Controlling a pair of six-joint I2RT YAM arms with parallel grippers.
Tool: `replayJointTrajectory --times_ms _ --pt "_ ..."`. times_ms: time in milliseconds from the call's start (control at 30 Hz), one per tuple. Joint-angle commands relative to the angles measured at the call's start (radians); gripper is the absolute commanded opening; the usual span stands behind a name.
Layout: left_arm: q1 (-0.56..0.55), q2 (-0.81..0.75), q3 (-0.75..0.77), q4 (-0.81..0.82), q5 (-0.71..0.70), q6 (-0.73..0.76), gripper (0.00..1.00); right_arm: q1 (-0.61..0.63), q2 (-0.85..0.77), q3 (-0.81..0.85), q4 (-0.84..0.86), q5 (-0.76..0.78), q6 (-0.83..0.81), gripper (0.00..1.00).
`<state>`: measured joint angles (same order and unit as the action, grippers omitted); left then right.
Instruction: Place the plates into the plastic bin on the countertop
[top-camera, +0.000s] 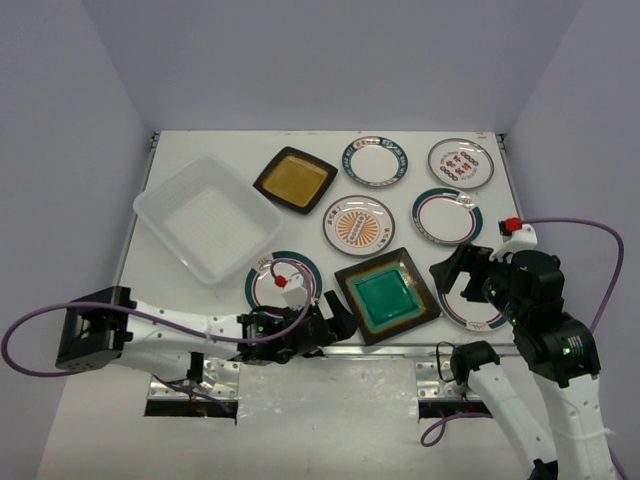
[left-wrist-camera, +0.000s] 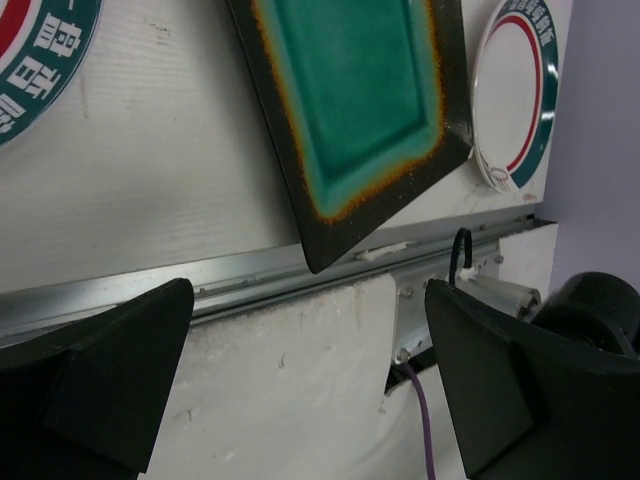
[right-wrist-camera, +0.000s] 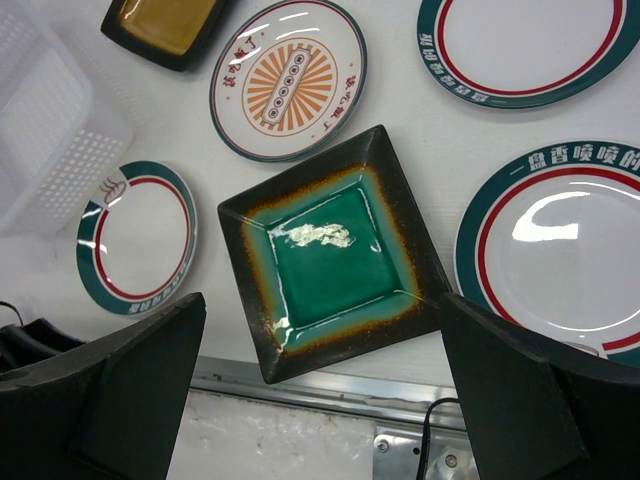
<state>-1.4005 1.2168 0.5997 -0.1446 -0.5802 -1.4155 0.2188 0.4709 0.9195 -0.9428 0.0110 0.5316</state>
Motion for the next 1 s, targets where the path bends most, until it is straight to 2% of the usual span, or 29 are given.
replayJointTrajectory --times_ms 0,100,300,367,433,733,833,967 --pt "0.015 0.134 0.068 0.203 -0.082 -0.075 0.97 0.004 -0.015 0.010 0.033 -0.005 -0.004 0.99" --pt "0.076 0.295 0.140 0.260 -0.019 -0.080 0.90 0.004 -0.029 0.013 0.030 0.002 -0.021 0.99" --pt "0.103 0.442 0.192 0.270 -0.018 -0.164 0.80 0.005 -0.046 0.017 0.035 -0.009 -0.022 0.99" --pt "0.117 0.486 0.195 0.278 0.001 -0.183 0.68 0.004 -0.052 0.016 0.041 -0.039 -0.017 0.99" --pt "0.120 0.515 0.203 0.280 0.018 -0.198 0.64 0.004 -0.056 0.015 0.049 -0.055 -0.013 0.99" --pt "0.123 0.541 0.175 0.256 0.010 -0.243 0.65 0.004 -0.063 0.002 0.062 -0.057 -0.013 0.99" --pt "0.143 0.550 0.152 0.289 0.011 -0.247 0.53 0.004 -0.072 -0.016 0.073 -0.063 -0.004 0.99" --pt "0.176 0.543 0.115 0.288 -0.007 -0.251 0.52 0.004 -0.078 -0.016 0.086 -0.075 0.015 0.99"
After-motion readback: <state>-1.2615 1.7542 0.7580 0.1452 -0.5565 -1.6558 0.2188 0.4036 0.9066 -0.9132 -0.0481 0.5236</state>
